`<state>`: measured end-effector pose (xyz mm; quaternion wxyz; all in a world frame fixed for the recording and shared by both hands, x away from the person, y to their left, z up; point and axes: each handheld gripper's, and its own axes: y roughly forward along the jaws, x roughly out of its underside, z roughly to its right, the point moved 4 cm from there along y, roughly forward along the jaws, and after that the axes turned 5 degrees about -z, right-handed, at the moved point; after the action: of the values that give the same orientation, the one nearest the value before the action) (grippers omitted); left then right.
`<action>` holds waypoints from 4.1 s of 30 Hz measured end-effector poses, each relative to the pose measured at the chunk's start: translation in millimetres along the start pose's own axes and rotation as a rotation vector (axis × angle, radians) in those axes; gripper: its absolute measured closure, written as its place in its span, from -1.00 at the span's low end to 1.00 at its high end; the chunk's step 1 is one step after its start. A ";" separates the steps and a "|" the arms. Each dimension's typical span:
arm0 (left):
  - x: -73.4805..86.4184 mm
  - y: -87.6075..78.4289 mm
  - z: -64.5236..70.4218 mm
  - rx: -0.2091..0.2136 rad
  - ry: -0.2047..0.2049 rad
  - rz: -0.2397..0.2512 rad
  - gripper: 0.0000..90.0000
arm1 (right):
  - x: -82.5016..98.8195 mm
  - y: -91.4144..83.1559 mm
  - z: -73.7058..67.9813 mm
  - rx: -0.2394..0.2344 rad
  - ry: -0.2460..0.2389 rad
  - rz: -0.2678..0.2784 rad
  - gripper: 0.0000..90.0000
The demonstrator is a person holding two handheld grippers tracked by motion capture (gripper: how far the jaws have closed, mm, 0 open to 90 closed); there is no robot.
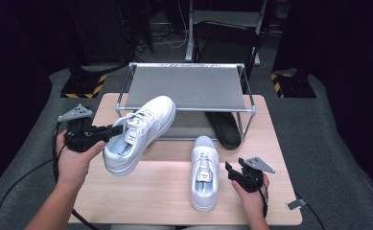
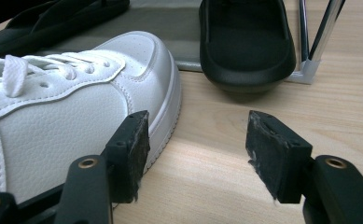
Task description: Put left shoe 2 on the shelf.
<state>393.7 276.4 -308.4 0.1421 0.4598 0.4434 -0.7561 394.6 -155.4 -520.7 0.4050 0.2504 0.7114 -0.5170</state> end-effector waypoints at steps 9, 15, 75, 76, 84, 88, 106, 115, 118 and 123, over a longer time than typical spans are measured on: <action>-15.5 11.2 -11.0 -0.030 -0.027 0.007 0.84 | 0.5 0.8 0.2 -0.003 -0.007 -0.002 -0.12; -22.3 22.7 -18.8 -0.039 -0.055 0.012 0.84 | 0.7 0.7 0.2 -0.005 0.005 0.001 -0.12; -85.9 102.1 -65.2 -0.182 -0.151 0.045 0.84 | 4.1 1.4 2.4 0.004 0.018 0.011 -0.12; -87.2 103.6 -65.2 -0.181 -0.161 0.050 0.84 | 4.3 2.0 2.3 0.003 0.019 0.013 -0.12; -97.3 118.0 -70.6 -0.198 -0.184 0.060 0.84 | 6.0 3.7 -0.4 0.009 -0.001 0.014 -0.12; -102.2 123.6 -73.7 -0.206 -0.194 0.060 0.84 | 5.3 1.5 1.6 0.019 0.006 0.034 -0.12; -114.5 151.7 -77.9 -0.227 -0.235 0.058 0.84 | 7.7 1.7 12.5 0.034 0.028 0.042 -0.12; -113.5 160.0 -85.3 -0.231 -0.270 0.062 0.83 | 8.7 2.1 10.6 0.033 0.034 0.034 -0.12; -112.8 161.5 -87.1 -0.227 -0.265 0.053 0.81 | 8.8 2.9 9.6 0.026 0.029 0.034 -0.12; -113.4 162.6 -87.8 -0.224 -0.248 0.047 0.76 | 8.8 3.0 9.5 0.026 0.030 0.034 -0.12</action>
<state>605.8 232.8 -319.1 0.2640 0.3544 0.4931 -0.7494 395.2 -163.8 -530.9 0.3995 0.2756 0.7062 -0.5155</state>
